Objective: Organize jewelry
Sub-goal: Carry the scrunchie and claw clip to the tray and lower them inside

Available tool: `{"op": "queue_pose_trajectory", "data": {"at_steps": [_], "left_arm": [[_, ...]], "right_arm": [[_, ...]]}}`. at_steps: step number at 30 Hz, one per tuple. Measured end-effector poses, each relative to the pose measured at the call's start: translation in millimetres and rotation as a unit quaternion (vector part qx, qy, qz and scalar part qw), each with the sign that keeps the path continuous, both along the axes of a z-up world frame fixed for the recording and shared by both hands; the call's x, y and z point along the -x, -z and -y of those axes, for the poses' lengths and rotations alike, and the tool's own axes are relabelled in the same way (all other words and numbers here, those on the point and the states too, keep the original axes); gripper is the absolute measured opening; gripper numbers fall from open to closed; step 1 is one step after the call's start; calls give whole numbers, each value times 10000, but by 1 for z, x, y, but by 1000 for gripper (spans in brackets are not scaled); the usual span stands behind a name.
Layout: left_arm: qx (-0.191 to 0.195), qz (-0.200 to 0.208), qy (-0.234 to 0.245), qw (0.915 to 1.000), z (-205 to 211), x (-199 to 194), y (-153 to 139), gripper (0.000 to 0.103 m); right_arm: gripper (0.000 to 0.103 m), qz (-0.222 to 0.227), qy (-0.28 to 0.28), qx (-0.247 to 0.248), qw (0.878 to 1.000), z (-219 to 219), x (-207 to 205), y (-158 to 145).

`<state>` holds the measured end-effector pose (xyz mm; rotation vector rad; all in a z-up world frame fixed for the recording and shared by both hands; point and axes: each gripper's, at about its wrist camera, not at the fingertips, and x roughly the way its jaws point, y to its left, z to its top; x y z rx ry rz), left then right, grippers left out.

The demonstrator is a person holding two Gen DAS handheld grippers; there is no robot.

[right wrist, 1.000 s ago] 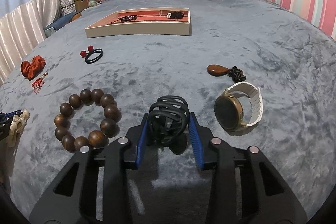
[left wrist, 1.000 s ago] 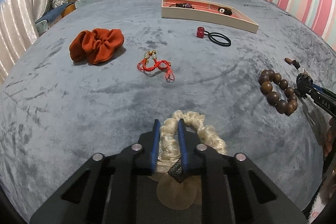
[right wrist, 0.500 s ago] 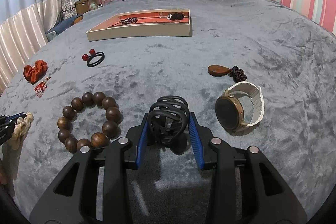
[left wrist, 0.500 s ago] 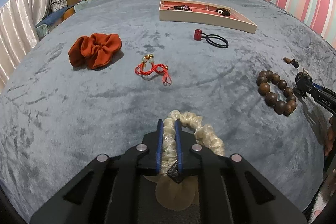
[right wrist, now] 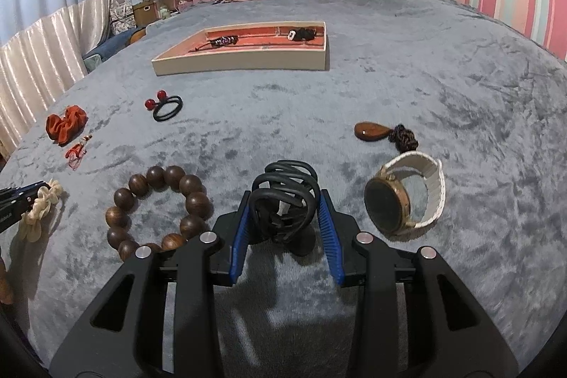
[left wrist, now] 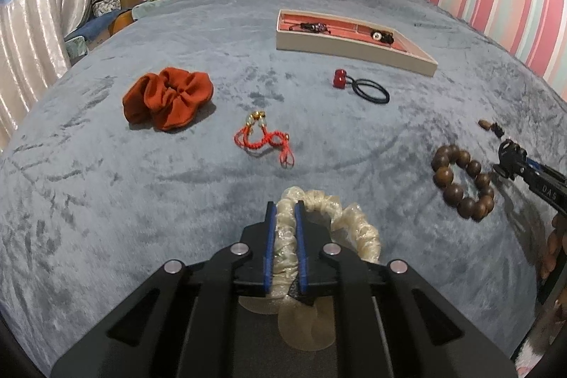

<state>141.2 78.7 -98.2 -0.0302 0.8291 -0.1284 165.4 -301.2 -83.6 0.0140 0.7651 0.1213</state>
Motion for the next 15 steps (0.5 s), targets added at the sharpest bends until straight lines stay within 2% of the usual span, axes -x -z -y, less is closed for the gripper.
{"op": "queue_pose_trajectory", "data": {"at_steps": [7,12,15], "left_arm": [[-48,188,-96,9998,0,-8,-17,11],[-46,268,-156,9995,1,-34,-29,11],[-64,439,-137,9989,6,-57,-47,11]], "right_arm": [[37,150,-70,-89,9998,4,-11,-25],[37,239,-62,-185,9995,8,-35,-42],[37,323,-67,-217,9992,9,-52,-52]]}}
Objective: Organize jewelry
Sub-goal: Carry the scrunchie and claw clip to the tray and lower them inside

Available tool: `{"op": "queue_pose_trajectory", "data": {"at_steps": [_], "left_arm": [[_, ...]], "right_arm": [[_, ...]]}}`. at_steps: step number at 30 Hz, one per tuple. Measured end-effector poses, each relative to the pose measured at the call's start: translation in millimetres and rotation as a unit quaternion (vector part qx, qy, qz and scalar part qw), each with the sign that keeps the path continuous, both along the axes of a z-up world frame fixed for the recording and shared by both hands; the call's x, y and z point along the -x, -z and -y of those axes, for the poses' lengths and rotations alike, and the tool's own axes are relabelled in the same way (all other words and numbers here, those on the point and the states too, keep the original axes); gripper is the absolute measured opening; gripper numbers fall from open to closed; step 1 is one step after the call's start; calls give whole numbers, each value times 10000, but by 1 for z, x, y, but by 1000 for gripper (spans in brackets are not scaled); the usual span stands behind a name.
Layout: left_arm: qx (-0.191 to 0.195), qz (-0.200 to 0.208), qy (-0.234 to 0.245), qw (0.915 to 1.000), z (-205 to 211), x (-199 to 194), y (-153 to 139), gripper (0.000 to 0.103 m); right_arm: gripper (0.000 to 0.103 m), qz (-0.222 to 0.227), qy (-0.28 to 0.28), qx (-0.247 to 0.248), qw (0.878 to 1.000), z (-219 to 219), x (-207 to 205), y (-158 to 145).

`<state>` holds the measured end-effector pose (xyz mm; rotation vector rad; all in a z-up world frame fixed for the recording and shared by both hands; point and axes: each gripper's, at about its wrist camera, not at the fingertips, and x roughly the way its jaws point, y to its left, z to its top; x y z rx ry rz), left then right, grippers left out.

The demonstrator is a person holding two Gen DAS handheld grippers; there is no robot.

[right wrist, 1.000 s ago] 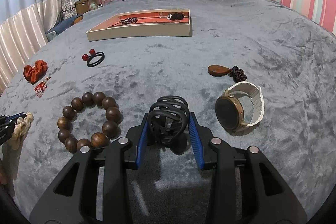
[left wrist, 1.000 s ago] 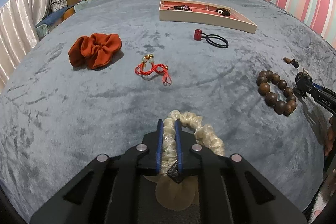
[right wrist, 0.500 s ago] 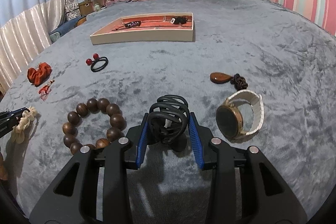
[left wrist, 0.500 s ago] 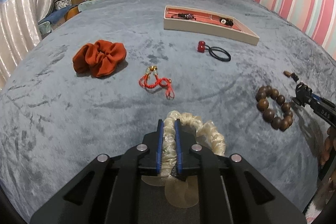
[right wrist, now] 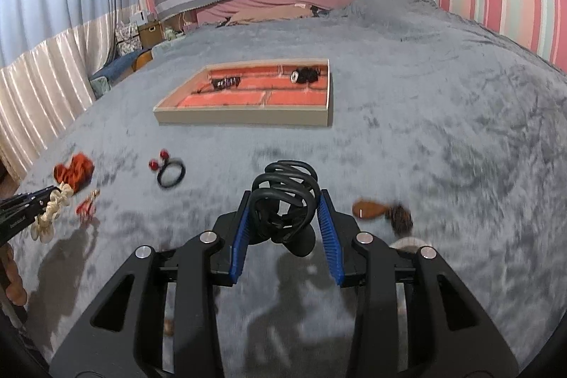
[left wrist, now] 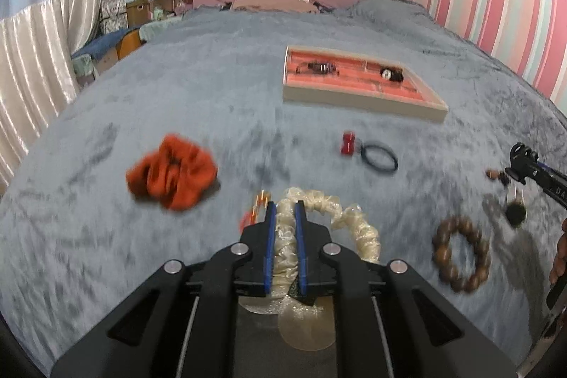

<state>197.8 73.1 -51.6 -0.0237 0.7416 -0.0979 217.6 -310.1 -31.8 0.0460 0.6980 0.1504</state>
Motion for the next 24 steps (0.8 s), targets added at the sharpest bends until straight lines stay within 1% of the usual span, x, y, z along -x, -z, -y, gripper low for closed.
{"op": "queue_pose_trajectory", "data": {"at_steps": [4,6,9,12,13,18,21,24], "left_arm": [[11,172,-5,9999,6,-35,-20,11],[80,242,-21,9997,7,-54,-29,11],[255,299,-102,9992,8,-91,-41,11],[262,306,-147,9991,11,-123,-48,11],[244,293,-181,9991,12,-140,-50,11],[280,136,-273,9991,16,-201,-46,11],[365,-54,-335,9988,19,-244,-36,11],[317,-169,-360,9987,29,-278,-26,11]], "right_arm": [[37,111,8,-9,9999,-1,-32,-14],[37,175,16,16,9998,-4,-49,-21],[37,317,28,51,9995,-7,-76,-33],[37,411,36,102,9991,-12,-108,-41],[37,433,40,119,9990,-14,-119,-43],[37,413,48,233,9989,-25,-175,-41],[37,337,73,287,9990,-30,-207,-33],[37,216,142,349,9991,-34,-239,-21]]}}
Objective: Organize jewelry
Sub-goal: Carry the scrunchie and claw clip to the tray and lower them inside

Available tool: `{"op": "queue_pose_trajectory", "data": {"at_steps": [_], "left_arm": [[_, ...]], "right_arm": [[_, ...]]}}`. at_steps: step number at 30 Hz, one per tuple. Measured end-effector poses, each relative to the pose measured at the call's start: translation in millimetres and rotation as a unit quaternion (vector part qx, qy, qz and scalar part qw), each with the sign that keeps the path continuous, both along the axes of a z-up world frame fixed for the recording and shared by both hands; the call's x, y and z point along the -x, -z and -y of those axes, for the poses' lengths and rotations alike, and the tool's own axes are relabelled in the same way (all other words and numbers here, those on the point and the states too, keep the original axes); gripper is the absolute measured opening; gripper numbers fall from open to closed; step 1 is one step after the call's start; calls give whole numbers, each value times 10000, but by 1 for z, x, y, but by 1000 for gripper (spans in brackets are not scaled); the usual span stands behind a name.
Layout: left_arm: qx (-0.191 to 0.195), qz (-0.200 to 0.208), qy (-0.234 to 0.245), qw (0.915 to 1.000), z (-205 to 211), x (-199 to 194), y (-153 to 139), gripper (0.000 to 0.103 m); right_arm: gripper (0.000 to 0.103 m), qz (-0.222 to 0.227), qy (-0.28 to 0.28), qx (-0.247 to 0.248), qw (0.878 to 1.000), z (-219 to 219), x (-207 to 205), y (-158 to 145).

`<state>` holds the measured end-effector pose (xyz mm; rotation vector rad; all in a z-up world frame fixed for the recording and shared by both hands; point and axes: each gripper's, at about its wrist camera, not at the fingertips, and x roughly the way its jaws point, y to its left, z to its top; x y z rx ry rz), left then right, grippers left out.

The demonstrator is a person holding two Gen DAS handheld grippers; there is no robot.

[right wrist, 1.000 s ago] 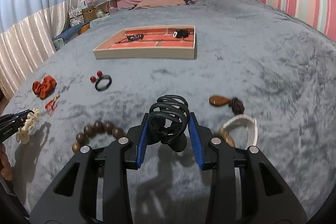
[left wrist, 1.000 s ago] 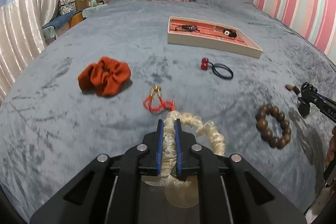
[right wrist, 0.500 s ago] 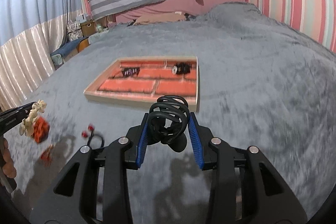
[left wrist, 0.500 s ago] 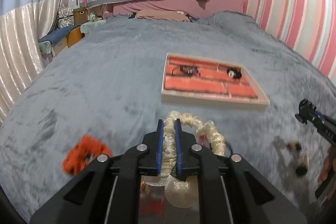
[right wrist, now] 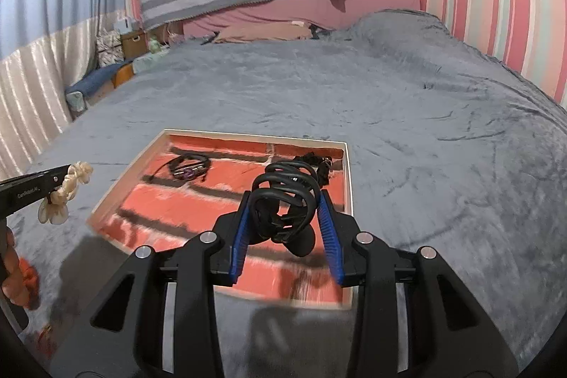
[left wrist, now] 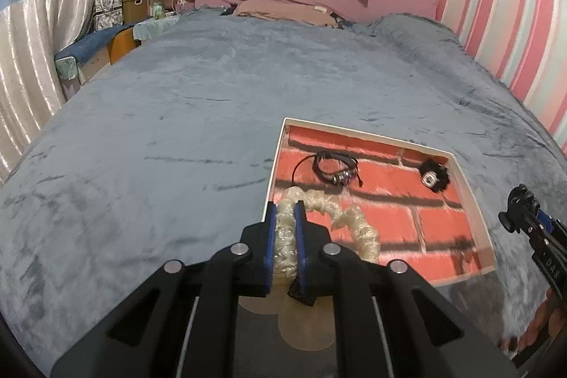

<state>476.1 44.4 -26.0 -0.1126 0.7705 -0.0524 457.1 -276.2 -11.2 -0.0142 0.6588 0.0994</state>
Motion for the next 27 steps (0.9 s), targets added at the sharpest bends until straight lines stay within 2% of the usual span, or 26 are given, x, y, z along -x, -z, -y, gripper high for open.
{"op": "queue_pose_trajectory", "data": {"at_steps": [9,18,23,27], "left_arm": [[-365,-339,135,9987,38,-77,37,11],[-754,-615,165,9951,51,-121,69,11],[-691,-750,213,9946,55,-133,78,11],[-1071,-871,202,9902,63,-144,83,12]], "right_arm": [[37,-352,293,-109,9989,12,-66,37],[37,-646,465,-173,9967,26,-103,61],[37,-785,438,-38,9959,27,-111,72],[37,-974,460,-14,9942,27,-119,74]]}}
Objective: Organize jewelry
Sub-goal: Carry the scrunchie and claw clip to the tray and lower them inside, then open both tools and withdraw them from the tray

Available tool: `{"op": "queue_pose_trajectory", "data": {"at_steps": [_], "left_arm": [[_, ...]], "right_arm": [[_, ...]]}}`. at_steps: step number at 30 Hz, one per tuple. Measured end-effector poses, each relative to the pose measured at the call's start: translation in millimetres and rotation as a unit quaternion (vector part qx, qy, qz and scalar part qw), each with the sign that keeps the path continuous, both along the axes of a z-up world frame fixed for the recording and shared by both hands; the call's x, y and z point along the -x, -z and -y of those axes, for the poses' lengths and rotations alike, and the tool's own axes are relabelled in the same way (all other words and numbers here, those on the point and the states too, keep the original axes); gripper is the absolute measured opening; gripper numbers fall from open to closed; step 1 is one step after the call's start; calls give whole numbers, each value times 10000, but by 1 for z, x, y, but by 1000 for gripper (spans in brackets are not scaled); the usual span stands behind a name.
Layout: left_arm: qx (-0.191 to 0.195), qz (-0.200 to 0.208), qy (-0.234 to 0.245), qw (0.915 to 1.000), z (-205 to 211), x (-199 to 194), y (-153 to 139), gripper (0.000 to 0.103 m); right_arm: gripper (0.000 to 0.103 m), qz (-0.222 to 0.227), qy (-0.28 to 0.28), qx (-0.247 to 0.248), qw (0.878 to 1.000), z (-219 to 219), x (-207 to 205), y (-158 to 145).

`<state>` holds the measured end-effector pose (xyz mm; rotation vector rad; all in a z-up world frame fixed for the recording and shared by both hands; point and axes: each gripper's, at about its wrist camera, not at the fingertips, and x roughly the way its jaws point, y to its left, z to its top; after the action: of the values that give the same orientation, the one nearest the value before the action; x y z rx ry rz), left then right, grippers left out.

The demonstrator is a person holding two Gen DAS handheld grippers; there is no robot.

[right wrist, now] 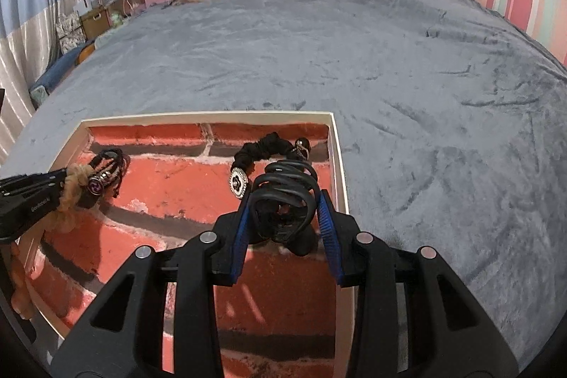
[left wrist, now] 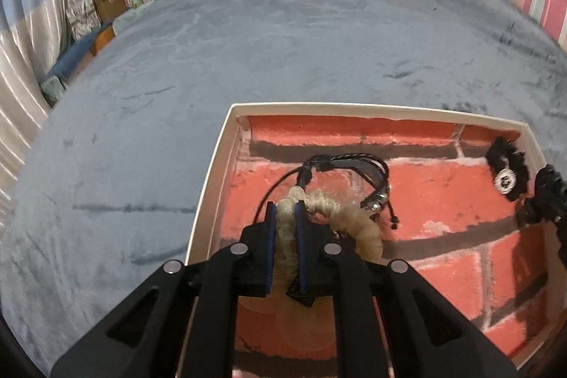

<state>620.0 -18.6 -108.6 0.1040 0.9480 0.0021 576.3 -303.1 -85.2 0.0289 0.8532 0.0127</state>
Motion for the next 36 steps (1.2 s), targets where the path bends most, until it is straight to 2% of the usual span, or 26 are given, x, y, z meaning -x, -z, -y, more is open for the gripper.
{"op": "queue_pose_trajectory", "data": {"at_steps": [11,13,14,15,17,20,21,22,23,25,27,29,31,36], "left_arm": [[-142,-51,-129,9998,2,-8,5,13],[-154,-27,-176,9997,1,-6,3,20],[-165,-7,-207,9996,1,-6,2,28],[-177,5,-231,9996,0,-5,1,42],[-218,74,-261,9994,1,-3,-2,53],[-242,245,-237,9991,1,4,-8,53],[-212,244,-219,9992,2,6,-10,56],[-189,243,-211,9993,2,7,-12,57],[-157,265,-208,9993,1,10,-15,59],[-31,358,-199,9992,-1,17,-23,61],[66,432,-209,9988,-2,25,-32,71],[157,580,-190,9980,-4,38,-45,72],[194,658,-144,9975,-4,50,-55,73],[283,878,-187,9956,-8,82,-80,89]], "right_arm": [[37,-330,-52,28,9994,-1,-10,10],[37,-399,-61,37,9992,-2,-11,11],[37,-411,-61,38,9991,-2,-12,11],[37,-419,-48,42,9991,-2,-12,11],[41,-474,-69,56,9988,-3,-12,12],[48,-427,-189,105,9989,-6,-10,10],[54,-391,-224,113,9989,-7,-9,8],[67,-326,-254,126,9991,-8,-7,6],[71,-235,-282,132,9992,-9,-5,3],[73,-62,-359,139,9992,-10,1,-4],[80,64,-396,105,9991,-9,7,-12],[84,199,-383,123,9990,-7,13,-20],[93,323,-347,135,9988,-4,21,-28],[99,528,-331,171,9979,5,45,-47]]}}
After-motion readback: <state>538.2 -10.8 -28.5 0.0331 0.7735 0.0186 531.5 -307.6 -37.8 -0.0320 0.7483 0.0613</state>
